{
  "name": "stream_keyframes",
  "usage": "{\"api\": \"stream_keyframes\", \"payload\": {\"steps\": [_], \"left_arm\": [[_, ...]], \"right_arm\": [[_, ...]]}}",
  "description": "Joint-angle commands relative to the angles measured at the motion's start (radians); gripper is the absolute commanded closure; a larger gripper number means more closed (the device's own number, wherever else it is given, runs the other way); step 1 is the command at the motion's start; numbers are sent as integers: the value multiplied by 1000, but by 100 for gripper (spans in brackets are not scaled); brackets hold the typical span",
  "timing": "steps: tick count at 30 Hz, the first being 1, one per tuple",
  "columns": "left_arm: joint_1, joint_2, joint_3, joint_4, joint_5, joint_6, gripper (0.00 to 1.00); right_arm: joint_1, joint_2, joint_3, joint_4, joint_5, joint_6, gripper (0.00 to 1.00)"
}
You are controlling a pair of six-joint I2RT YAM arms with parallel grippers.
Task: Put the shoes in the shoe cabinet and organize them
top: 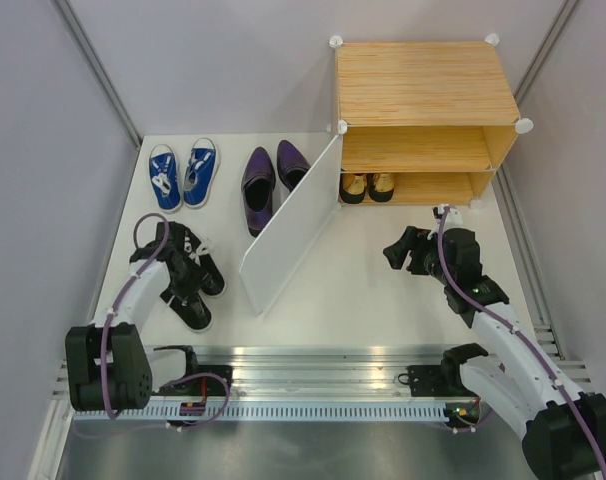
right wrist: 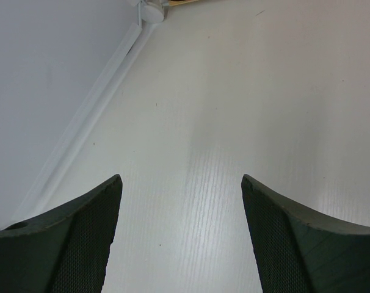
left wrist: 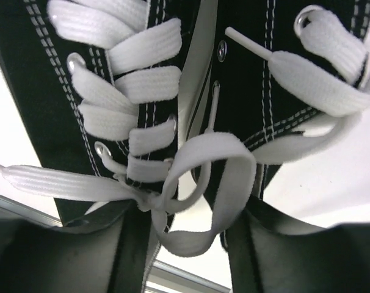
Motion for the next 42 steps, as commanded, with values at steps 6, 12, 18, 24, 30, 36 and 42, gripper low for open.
{"api": "stream_keyframes", "payload": {"steps": [6,12,18,24,30,36,42], "left_arm": [[-70,203,59,47,-13,-4,76],[-85,204,56,47,-17,-5,98],[-85,92,60,39,-8,27,98],[-85,-112,83,24,-17,68,98],[-85,-267,94,22,-36,119,98],[-85,-335,234,-53,-109,149,98],[-87,-350,500,-77,-131,185,98]], "right_arm": [[0,-33,-6,32,-19,6,18],[2,-39,-8,32,-25,8,18],[2,-41,-8,32,-27,8,18],[2,-39,-8,33,-22,8,18],[2,-35,-8,33,-14,6,18],[0,-41,-2,32,-10,1,18],[2,-49,30,6,-2,1,18]]}}
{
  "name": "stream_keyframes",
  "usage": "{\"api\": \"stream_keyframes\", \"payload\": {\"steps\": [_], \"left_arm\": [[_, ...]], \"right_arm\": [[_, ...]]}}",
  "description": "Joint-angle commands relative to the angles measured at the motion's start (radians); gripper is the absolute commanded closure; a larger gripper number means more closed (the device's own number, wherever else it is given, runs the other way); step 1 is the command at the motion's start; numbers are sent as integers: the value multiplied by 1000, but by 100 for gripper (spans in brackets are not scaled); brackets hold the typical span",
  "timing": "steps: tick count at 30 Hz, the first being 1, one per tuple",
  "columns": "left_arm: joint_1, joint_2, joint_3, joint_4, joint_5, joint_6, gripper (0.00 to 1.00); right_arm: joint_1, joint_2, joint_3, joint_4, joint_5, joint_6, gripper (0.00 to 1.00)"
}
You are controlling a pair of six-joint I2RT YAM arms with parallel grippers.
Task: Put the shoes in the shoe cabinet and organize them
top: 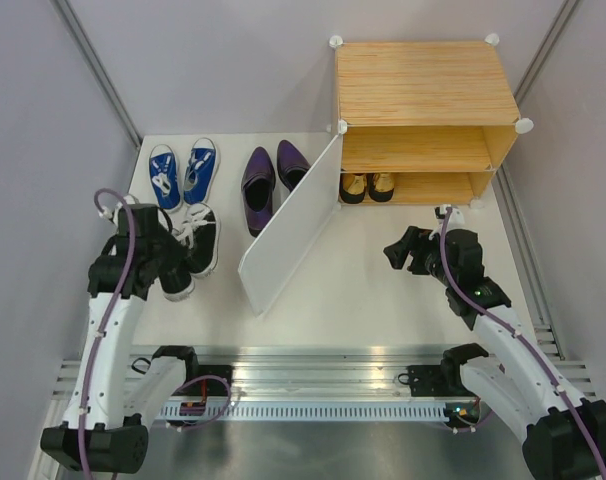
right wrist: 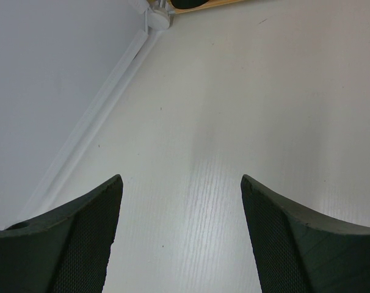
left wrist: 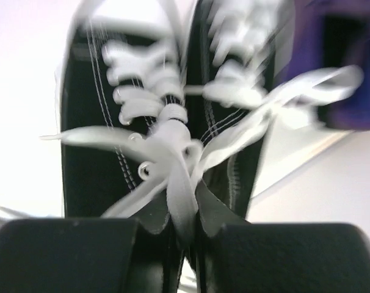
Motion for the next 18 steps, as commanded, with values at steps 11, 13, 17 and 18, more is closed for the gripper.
{"api": "stream_keyframes", "payload": {"steps": [11,13,17,18], "left_arm": [[-67,64,339,38,59,78,98],[-67,16,253,44,40,80,98],[-67,-28,43,71,74,81,78],[-67,-25,20,73,98,86,68]], "right_arm": [[2,-59,76,-58,-10,17,18],[2,-65,70,-60,-9,18,18],[0,-52,68,-58,-13,15,18],[2,-47,68,-58,-11,11,18]]}}
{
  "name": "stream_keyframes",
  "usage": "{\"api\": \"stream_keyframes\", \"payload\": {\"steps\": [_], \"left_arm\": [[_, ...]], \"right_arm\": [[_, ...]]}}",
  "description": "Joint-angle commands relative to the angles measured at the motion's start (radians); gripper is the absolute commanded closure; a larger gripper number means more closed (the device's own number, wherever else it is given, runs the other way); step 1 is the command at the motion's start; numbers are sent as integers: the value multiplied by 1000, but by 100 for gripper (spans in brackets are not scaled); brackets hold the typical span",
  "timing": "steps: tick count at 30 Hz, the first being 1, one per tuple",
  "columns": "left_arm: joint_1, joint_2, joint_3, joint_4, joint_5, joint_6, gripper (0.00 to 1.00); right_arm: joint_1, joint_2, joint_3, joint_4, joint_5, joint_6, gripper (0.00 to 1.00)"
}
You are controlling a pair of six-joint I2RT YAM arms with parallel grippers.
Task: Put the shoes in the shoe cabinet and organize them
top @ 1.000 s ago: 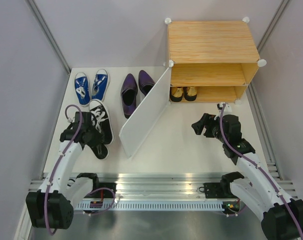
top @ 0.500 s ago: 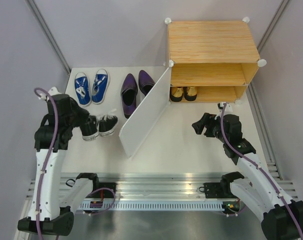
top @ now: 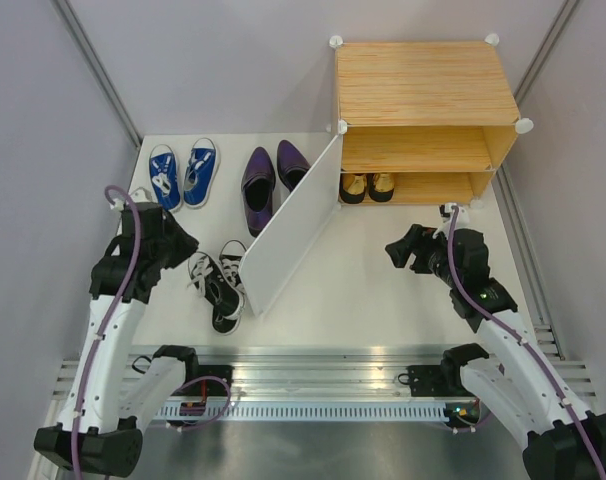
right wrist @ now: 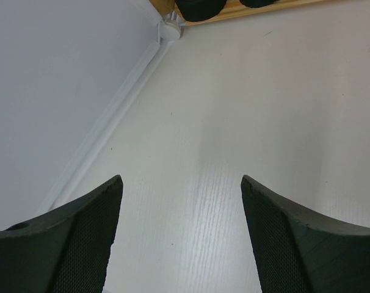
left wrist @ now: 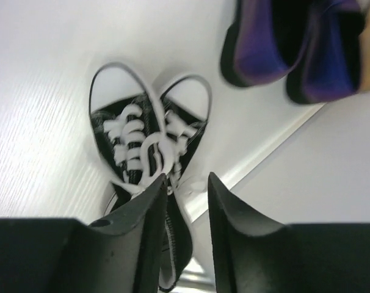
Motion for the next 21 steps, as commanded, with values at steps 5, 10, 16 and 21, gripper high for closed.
{"api": "stream_keyframes", "payload": {"steps": [5,10,16,21], "left_arm": [[-5,5,-181,39,161,37,41],[-5,-1,-232,77,209,30,35],[-6,54,-287,111,244,28,34],[-14,85,-332,97,206,24,33]], "right_arm": [[2,25,16,4,13,-13,17],[2,23,-2,18,19,-13,17],[0,26,-10,29,15,-14,17],[2,25,-19,41,12,-14,17]]}}
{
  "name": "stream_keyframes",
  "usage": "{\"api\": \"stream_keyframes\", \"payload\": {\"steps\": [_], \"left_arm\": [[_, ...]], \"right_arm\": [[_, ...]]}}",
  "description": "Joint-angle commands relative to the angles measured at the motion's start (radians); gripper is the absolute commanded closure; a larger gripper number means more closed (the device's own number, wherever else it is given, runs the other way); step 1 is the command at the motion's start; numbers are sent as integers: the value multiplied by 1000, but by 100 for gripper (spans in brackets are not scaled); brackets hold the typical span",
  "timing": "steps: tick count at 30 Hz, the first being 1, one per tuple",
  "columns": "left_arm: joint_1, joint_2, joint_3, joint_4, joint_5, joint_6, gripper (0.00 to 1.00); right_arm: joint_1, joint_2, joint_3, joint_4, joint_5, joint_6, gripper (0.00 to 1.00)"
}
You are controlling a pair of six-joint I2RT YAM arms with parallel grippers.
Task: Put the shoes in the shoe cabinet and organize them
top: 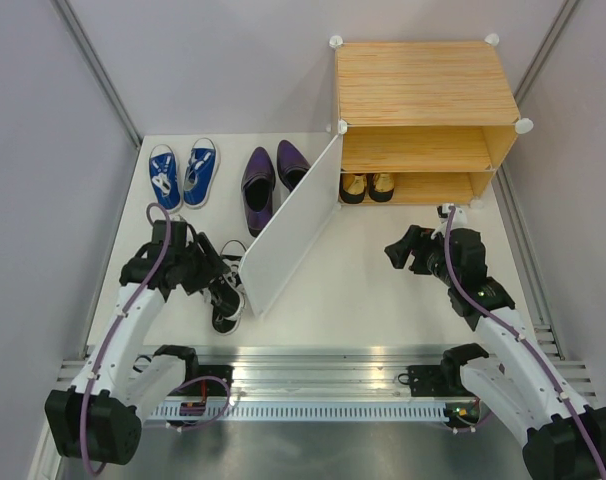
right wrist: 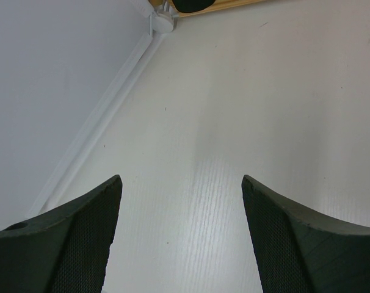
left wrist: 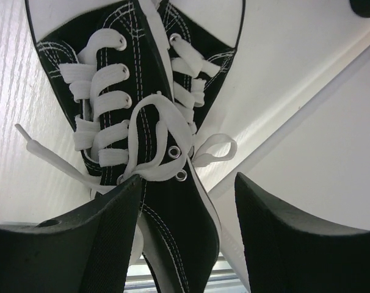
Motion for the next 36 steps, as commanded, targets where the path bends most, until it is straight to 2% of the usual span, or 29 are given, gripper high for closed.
{"api": "stream_keyframes", "payload": {"steps": [1,8,11,16,19,20,27,36], "left_arm": [[-11,6,-33,15,-26,1,33],[-13,21,-26,12,-45,-39,32],[-13,-40,11,20,-49,-73,32],[-11,-110,178,29,-102,-34,29],[-11,-94,247,-60,-189,-65,27],[-11,-85,253,-98,-209,-73,22],[-11,-8,146,-178,-171,-182,15],[-11,107,54,-57,-134,-220,14]], "right_arm": [[0,1,-15,42,5,-10,17],[2,10,-26,59,-1,-10,17],[0,9,-29,62,-1,-12,17],[2,9,-34,68,0,-12,17],[2,9,-34,72,3,-13,17],[2,10,-34,70,6,-12,17],[2,9,-38,70,9,-7,17],[2,15,-43,78,0,-5,17]]}}
